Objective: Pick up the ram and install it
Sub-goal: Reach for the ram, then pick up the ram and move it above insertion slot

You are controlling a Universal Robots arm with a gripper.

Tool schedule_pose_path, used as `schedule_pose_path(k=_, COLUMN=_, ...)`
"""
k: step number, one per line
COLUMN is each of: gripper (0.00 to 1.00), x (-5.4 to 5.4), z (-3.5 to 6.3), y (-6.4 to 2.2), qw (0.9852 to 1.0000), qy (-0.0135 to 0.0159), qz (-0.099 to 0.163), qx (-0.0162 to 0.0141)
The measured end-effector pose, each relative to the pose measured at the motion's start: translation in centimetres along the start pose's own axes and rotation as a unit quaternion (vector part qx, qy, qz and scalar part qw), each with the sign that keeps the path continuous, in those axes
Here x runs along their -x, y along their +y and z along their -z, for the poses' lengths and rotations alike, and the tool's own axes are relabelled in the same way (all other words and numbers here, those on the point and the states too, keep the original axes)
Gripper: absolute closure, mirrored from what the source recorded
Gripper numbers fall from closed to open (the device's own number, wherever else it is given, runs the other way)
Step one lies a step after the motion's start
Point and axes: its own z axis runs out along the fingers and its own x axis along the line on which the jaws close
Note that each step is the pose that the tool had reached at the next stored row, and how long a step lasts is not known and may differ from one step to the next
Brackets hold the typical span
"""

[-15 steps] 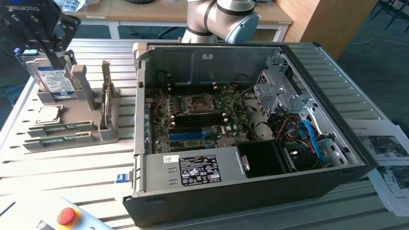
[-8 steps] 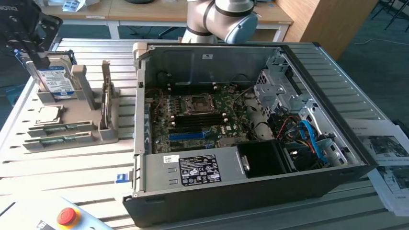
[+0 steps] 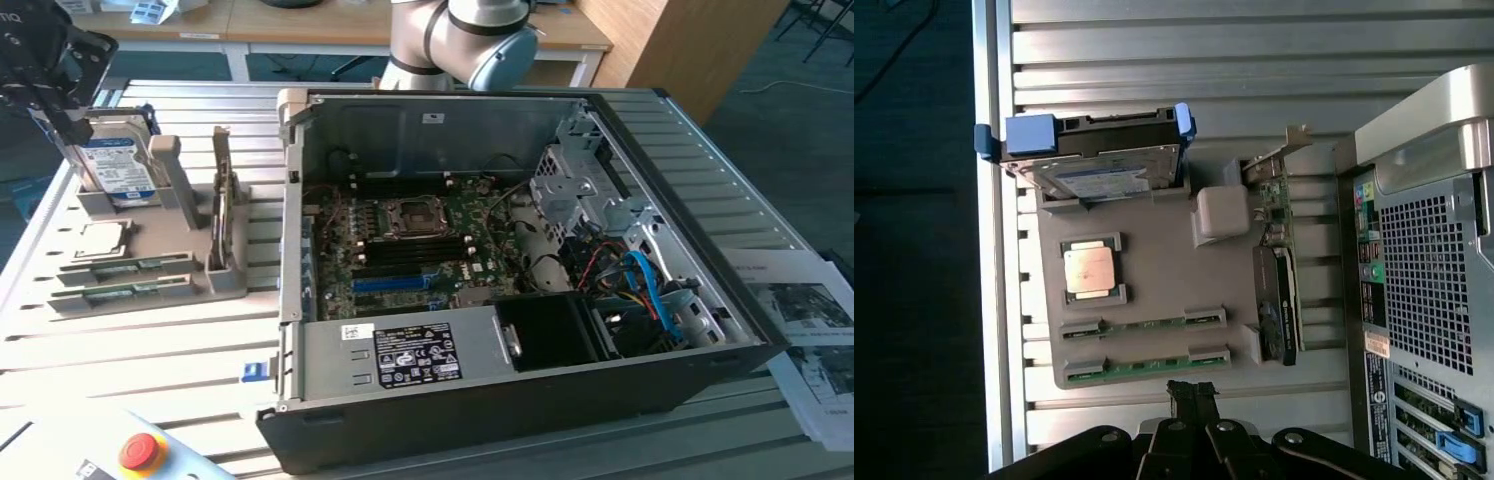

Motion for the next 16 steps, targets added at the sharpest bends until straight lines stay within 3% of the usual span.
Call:
schedule_pose_path(k=9, gripper=0.9, x=-0.2, z=-0.08, y=1.76, qw=1.0, qy=0.0, qz=0.0, qx=0.0)
schedule_pose_path(k=16, gripper=0.9, x=-0.2, z=-0.09, y=1.84, qw=1.0, qy=0.0, qz=0.0, qx=0.0)
